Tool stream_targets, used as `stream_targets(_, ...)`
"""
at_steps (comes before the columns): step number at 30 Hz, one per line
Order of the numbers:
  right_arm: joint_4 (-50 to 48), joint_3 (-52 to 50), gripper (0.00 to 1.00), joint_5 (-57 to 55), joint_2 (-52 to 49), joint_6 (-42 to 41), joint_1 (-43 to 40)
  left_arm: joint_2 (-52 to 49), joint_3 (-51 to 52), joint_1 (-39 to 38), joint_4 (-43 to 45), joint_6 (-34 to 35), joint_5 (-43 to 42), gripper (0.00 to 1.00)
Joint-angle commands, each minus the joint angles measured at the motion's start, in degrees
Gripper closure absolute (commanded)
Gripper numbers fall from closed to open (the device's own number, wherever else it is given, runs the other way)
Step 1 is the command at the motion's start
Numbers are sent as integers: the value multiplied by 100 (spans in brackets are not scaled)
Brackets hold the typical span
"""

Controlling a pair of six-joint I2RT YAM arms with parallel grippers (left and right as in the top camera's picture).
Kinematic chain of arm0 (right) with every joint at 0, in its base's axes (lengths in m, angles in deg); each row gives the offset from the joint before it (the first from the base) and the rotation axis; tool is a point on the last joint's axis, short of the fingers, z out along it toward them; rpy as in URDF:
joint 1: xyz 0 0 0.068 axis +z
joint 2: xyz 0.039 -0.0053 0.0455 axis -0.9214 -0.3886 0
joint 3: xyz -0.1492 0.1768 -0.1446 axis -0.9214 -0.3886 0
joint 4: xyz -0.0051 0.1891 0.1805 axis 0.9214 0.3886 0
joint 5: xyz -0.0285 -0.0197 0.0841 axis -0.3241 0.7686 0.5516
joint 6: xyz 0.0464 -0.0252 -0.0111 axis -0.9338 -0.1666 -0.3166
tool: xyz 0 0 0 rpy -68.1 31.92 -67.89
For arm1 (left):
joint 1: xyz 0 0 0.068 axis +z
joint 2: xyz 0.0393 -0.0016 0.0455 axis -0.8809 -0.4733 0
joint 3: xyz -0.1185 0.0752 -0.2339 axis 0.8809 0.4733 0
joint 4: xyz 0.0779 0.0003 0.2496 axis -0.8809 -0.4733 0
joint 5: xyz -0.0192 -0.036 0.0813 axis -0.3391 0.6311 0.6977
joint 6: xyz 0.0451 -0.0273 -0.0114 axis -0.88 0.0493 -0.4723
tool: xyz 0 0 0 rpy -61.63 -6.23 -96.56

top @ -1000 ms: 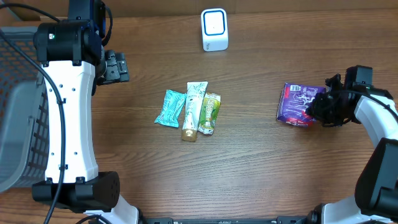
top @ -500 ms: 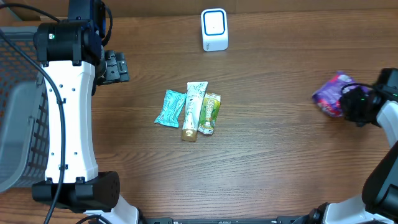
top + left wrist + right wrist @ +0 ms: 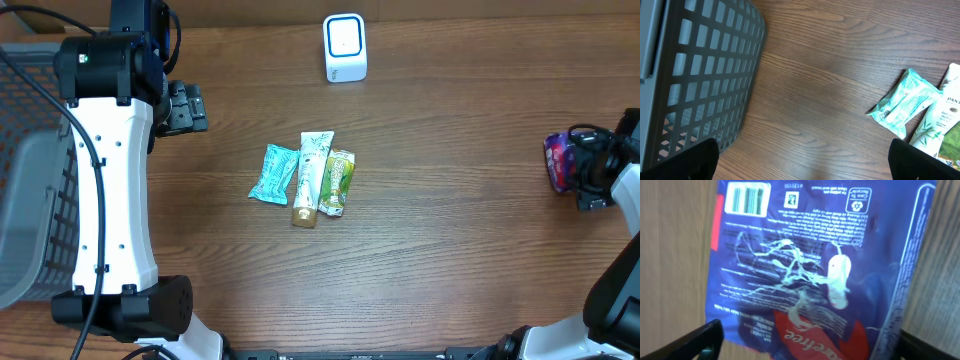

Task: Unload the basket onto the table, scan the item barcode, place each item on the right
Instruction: 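Move the purple pack right and set it on the table edge, then reach the right gripper to the green tea pouch and grasp it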

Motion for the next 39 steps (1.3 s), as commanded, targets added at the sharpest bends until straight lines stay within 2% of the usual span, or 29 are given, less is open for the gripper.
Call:
stream_targets(1,442,398,0,391,302,1259,35,85,-85,0,11,-63,33,0)
stream_targets(5,1078,962,0,1220,822,2238,203,85,-85,0,11,-63,33,0)
stream_targets(9,1541,1338,0,2232,1252,2916,767,85,-85,0,11,-63,33,0)
stream_targets(12,1526,1329,0,2870,1252,3062,1259,85,-85,0,13,-63,33,0)
stream_targets(15,1569,1325,0,2933,1117,3163,1939,85,-85,0,13,-63,33,0)
stream_targets(22,1445,1325,0,2879,400,3156,3554,85,-85,0,17,-63,33,0)
stream_targets(27,1290,1325,8,2791,-315,3121,4540,85,-85,0,20,-63,33,0)
stream_targets(32,1279,1325,12,2212,-841,2579,5316,85,-85,0,17,-63,33,1)
stream_targets(39,1169,1325,20,1471,-960,1770,5984,85,-85,0,20,-63,33,0)
